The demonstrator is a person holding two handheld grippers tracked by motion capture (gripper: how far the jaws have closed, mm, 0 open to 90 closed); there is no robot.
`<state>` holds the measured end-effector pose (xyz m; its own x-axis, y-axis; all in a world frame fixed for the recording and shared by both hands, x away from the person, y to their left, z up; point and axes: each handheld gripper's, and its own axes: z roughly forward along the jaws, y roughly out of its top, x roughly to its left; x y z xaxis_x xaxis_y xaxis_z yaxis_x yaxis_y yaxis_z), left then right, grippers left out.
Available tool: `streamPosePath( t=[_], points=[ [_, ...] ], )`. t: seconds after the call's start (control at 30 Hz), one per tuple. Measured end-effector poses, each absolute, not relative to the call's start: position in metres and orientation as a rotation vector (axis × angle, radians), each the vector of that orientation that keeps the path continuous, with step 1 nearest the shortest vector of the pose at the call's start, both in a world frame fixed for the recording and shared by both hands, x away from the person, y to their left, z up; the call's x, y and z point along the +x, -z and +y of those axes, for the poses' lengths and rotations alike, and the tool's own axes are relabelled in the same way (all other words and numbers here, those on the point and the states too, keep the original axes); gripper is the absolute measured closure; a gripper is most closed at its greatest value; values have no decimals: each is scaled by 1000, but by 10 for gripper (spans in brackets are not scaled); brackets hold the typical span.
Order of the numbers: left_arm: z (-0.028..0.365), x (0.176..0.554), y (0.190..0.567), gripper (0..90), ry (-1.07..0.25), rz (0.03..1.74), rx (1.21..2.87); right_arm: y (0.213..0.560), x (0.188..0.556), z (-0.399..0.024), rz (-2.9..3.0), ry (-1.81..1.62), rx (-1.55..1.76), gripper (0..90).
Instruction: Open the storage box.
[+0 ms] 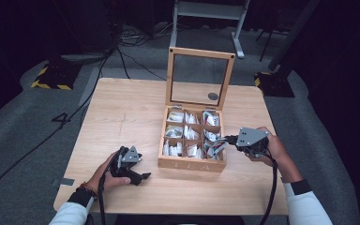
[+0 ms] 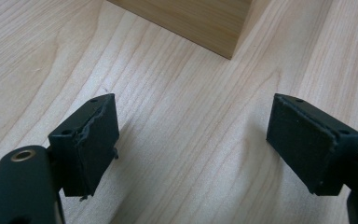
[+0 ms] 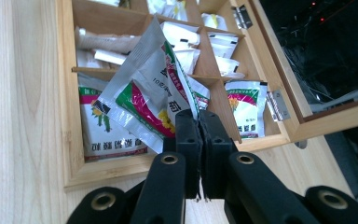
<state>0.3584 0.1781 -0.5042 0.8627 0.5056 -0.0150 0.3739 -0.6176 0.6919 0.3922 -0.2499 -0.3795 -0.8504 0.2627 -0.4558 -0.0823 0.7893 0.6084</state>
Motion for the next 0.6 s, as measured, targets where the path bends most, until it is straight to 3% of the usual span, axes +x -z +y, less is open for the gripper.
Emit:
streamPosePath(
  t=[0.6],
  points=[
    [183, 360, 504, 171, -236, 631, 2306, 377, 375, -268, 2323, -1177, 328, 885]
  ],
)
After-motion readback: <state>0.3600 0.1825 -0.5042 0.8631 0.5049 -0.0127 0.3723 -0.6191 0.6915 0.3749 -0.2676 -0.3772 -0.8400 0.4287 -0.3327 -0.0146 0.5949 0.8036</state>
